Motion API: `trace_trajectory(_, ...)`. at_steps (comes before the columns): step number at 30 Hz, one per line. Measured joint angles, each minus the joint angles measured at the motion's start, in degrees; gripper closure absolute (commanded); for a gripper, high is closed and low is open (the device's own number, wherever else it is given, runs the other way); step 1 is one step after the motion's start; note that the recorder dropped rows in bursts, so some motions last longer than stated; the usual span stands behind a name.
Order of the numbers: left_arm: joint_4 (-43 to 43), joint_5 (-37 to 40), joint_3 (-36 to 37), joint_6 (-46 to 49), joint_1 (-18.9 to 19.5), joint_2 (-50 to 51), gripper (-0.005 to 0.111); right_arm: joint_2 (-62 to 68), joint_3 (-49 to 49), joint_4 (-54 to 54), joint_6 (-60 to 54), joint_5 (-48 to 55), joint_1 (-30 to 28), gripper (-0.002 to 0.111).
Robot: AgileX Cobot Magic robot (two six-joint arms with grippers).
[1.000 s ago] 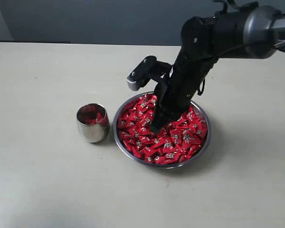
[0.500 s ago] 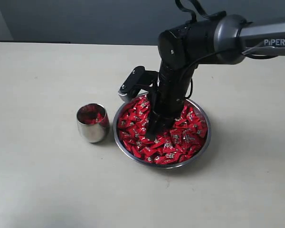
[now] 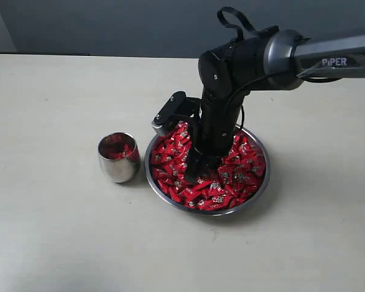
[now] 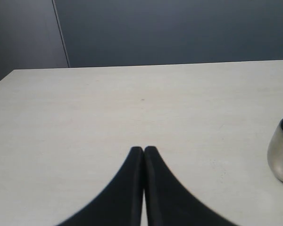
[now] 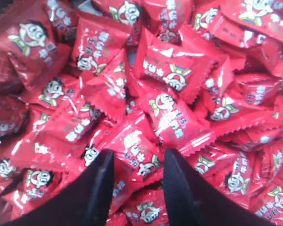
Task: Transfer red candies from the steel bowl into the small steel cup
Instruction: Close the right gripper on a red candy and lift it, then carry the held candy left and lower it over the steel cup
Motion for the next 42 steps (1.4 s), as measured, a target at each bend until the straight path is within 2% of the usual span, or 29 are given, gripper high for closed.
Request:
trace_trajectory(6, 0.00, 0.00, 0.00, 0.00, 0.00, 0.00, 0.106, 1.52, 0.00, 0.00, 0.68, -0.36, 0.00, 0.074)
trace_trajectory(8, 0.00, 0.00, 0.00, 0.00, 0.00, 0.00, 0.106, 1.52, 0.00, 0.00, 1.06, -0.48, 0.00, 0.077)
trace_trajectory(14, 0.00, 0.00, 0.00, 0.00, 0.00, 0.00, 0.106, 1.52, 0.00, 0.00, 1.06, -0.71, 0.00, 0.109)
trace_trajectory(31, 0.00, 0.00, 0.00, 0.00, 0.00, 0.00, 0.106, 0.29, -0.10, -1.21, 1.89, -0.84, 0.00, 0.109)
trace_trajectory(39, 0.00, 0.00, 0.00, 0.00, 0.00, 0.00, 0.106, -4.73, -0.10, -8.40, 7.97, 0.00, 0.00, 0.109)
trace_trajectory(42, 0.00, 0.00, 0.00, 0.00, 0.00, 0.00, 0.106, -5.83, -0.10, -14.92, 18.77, -1.48, 0.00, 0.109)
